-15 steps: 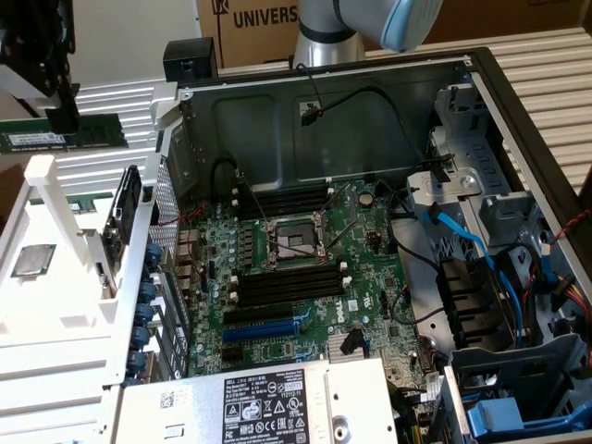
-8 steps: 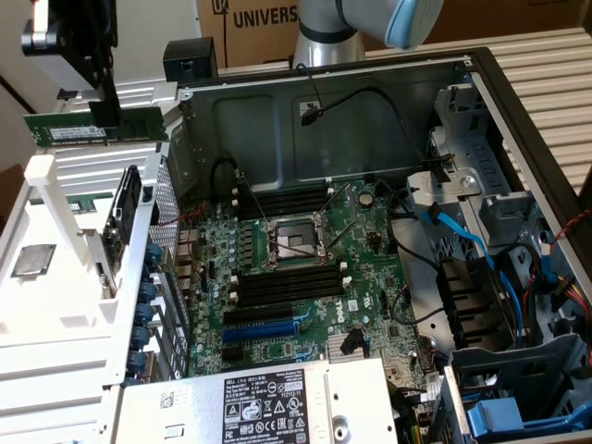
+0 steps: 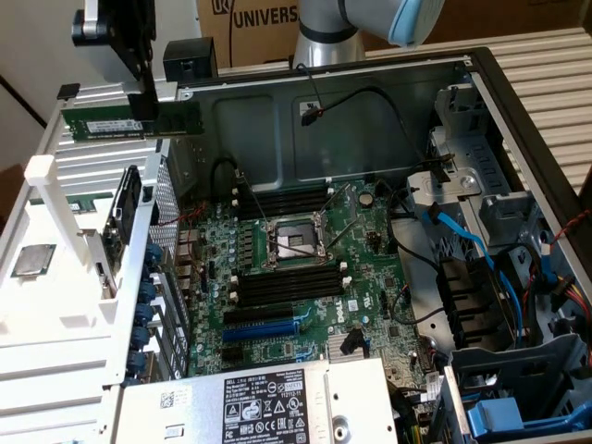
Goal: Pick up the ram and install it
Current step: 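Pick up the ram and move it above insertion slot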
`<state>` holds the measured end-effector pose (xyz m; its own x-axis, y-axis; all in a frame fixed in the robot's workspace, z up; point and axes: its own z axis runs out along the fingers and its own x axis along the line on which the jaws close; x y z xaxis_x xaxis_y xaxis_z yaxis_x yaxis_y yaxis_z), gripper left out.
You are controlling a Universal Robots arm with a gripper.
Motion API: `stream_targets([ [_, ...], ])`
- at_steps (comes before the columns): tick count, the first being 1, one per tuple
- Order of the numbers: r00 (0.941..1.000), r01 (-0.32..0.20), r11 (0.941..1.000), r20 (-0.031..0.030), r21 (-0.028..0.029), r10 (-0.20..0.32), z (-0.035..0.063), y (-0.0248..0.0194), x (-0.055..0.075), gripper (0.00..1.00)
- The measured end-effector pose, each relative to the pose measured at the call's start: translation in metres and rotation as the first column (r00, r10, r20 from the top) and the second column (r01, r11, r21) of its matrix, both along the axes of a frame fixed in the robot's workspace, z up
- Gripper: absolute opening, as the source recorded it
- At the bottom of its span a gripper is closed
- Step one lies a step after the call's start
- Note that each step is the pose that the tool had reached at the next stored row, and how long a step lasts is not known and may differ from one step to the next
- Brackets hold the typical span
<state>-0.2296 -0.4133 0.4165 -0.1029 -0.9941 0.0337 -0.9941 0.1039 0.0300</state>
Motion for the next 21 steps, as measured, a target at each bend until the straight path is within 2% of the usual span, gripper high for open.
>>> stream_targets([
  [2, 1.0, 0.0, 1.0, -0.0004, -0.0025, 0.0, 0.0001, 0.0, 0.008, 0.13],
  [3, 1.0, 0.0, 0.9999, -0.0035, -0.0112, 0.0, 0.0004, 0.0, 0.018, 0.13],
  [4, 1.0, 0.0, 0.9999, -0.0037, -0.012, 0.0, 0.0005, 0.0, 0.022, 0.13],
  [5, 1.0, 0.0, 0.9999, -0.0044, -0.0148, 0.0, 0.001, 0.0, 0.039, 0.13],
  [11, 1.0, 0.0, 0.9998, -0.0064, -0.0207, 0.0, 0.001, 0.0, 0.065, 0.13],
  [12, 1.0, 0.0, 0.9998, -0.0066, -0.022, 0.0, 0.001, 0.0, 0.074, 0.13],
  [16, 1.0, 0.0, 0.9997, -0.0065, -0.0239, 0.0, 0.001, 0.0002, 0.092, 0.13],
  [17, 1.0, 0.0, 0.9997, -0.0064, -0.0257, 0.0, 0.001, 0.0004, 0.101, 0.13],
  [21, 1.0, -0.001, 0.9996, -0.0064, -0.0281, 0.001, 0.0004, 0.0011, 0.117, 0.13],
])
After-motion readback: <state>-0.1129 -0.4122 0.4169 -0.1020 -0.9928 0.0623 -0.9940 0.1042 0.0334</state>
